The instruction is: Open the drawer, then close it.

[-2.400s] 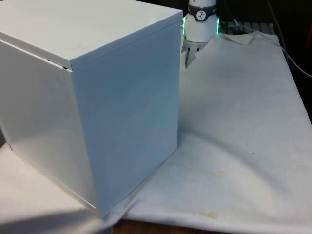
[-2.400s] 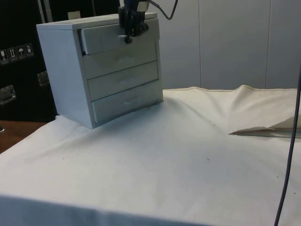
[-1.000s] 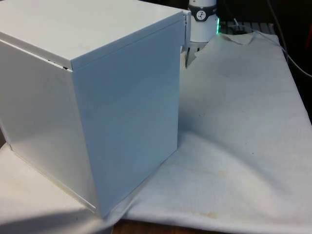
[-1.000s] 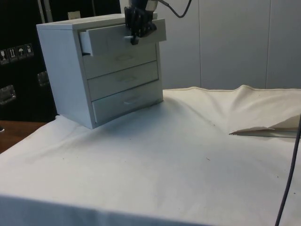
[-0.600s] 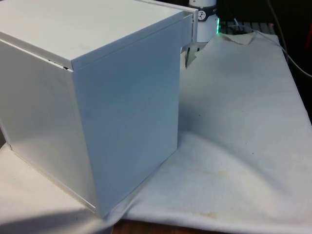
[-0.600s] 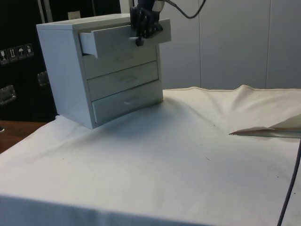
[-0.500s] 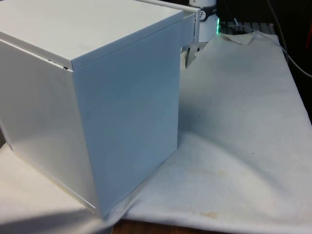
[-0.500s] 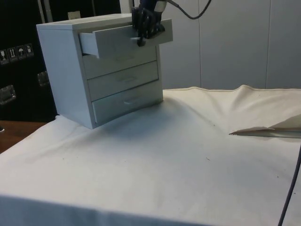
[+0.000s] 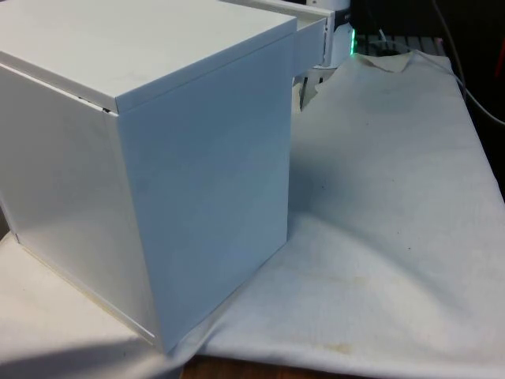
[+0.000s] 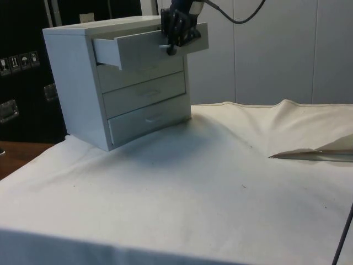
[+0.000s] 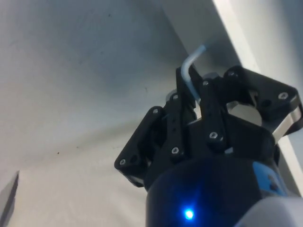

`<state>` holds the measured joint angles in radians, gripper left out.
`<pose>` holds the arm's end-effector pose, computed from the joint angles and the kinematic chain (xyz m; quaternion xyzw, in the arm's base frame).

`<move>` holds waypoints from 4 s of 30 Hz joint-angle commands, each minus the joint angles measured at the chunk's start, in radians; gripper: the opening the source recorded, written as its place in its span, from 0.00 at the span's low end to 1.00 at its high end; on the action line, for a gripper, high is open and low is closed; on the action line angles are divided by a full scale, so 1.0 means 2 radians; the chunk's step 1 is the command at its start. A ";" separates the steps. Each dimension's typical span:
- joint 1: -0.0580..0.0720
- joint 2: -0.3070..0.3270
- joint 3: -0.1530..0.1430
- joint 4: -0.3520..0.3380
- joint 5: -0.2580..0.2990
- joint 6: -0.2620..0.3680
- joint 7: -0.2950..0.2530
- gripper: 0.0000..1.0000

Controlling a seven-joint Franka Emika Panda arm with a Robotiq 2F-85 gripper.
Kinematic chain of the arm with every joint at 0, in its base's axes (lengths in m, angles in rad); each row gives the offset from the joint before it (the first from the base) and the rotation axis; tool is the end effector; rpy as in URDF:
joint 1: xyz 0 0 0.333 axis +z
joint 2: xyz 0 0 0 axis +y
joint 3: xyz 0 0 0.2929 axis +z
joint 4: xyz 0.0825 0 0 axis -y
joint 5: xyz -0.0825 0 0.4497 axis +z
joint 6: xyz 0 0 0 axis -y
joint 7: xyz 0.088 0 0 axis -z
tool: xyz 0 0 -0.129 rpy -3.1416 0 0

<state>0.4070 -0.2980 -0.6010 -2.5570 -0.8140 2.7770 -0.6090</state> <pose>0.5225 -0.0615 0.3165 0.8206 0.4973 0.1650 0.2280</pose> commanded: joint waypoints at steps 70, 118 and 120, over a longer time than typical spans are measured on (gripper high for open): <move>-0.010 -0.119 0.034 -0.115 -0.114 -0.013 0.111 1.00; -0.009 -0.090 0.044 -0.136 -0.220 -0.053 0.159 0.54; -0.010 -0.089 0.044 -0.135 -0.220 -0.053 0.159 0.43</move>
<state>0.3980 -0.4740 -0.5220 -2.8320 -1.2280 2.6700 -0.3080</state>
